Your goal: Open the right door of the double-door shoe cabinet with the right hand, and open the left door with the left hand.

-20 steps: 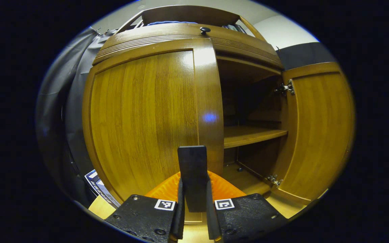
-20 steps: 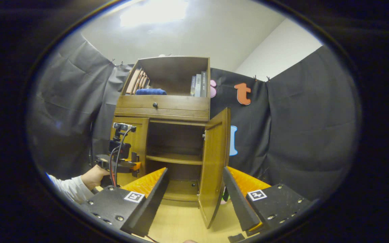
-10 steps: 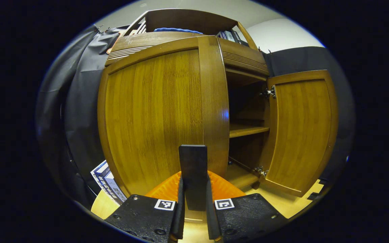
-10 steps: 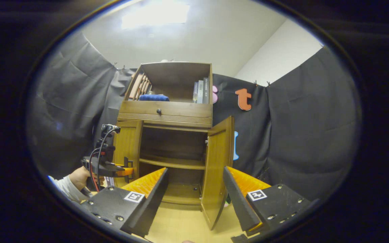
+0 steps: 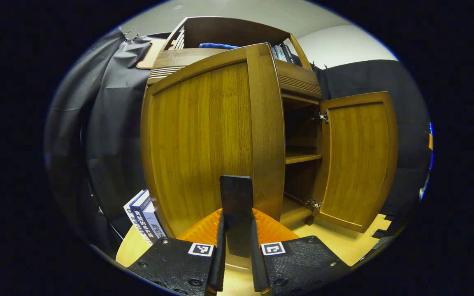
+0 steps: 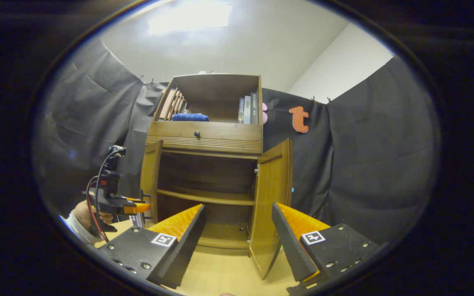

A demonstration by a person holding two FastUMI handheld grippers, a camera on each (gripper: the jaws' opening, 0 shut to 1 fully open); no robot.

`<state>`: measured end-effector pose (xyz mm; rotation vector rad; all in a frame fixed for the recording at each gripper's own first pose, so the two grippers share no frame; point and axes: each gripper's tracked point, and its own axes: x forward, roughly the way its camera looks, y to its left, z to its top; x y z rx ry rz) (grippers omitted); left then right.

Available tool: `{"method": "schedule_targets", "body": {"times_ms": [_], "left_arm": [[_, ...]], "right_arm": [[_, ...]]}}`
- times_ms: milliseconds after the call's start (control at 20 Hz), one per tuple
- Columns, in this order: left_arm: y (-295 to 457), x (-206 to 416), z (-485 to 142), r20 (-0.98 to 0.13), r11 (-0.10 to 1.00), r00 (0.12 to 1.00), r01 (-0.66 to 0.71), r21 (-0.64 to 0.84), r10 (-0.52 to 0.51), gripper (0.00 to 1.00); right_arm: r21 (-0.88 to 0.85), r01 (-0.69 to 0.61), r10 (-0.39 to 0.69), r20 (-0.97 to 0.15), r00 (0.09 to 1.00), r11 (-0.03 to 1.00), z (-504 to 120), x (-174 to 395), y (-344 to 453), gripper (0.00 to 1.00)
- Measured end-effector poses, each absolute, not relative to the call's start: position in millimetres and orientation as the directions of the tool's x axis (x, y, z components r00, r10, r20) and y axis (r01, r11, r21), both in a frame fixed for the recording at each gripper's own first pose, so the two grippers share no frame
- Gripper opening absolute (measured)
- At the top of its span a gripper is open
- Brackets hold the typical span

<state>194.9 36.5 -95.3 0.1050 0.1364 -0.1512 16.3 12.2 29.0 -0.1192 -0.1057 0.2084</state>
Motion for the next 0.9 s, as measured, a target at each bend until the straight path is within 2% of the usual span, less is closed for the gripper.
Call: {"method": "schedule_targets", "body": {"times_ms": [100, 150, 400, 450, 500, 550, 600, 750, 900], "left_arm": [[42, 188, -93, -0.142, 0.983, 0.98, 0.155, 0.096, -0.14, 0.28], [44, 185, -93, -0.143, 0.984, 0.98, 0.153, 0.094, -0.139, 0.28], [57, 174, -91, -0.146, 0.985, 0.98, 0.149, 0.085, -0.135, 0.28], [59, 173, -92, -0.145, 0.986, 0.979, 0.153, 0.07, -0.142, 0.28], [61, 169, -93, -0.15, 0.984, 0.978, 0.159, 0.075, -0.147, 0.28], [64, 167, -91, -0.147, 0.984, 0.979, 0.157, 0.08, -0.144, 0.28], [69, 164, -91, -0.15, 0.986, 0.98, 0.146, 0.085, -0.132, 0.28], [79, 157, -90, -0.153, 0.988, 0.983, 0.12, 0.102, -0.104, 0.28], [90, 150, -90, -0.153, 0.99, 0.985, 0.101, 0.102, -0.085, 0.28]], "right_arm": [[-0.124, -0.21, 0.223, 0.1, 0.97, 0.97, 31, 14, 16, 0.92], [-0.121, -0.217, 0.23, 0.104, 0.968, 0.969, 31, 12, 19, 0.95], [-0.114, -0.233, 0.245, 0.107, 0.964, 0.966, 29, 13, 33, 0.92], [-0.107, -0.238, 0.249, 0.106, 0.963, 0.965, 28, 14, 36, 0.98], [-0.103, -0.242, 0.252, 0.103, 0.962, 0.965, 26, 14, 38, 0.98], [-0.102, -0.242, 0.252, 0.099, 0.963, 0.965, 25, 15, 39, 0.92], [-0.103, -0.243, 0.253, 0.097, 0.963, 0.965, 24, 15, 39, 0.95], [-0.094, -0.251, 0.26, 0.097, 0.961, 0.963, 24, 16, 44, 0.93], [-0.098, -0.242, 0.252, 0.104, 0.962, 0.965, 24, 17, 46, 0.95]]}}
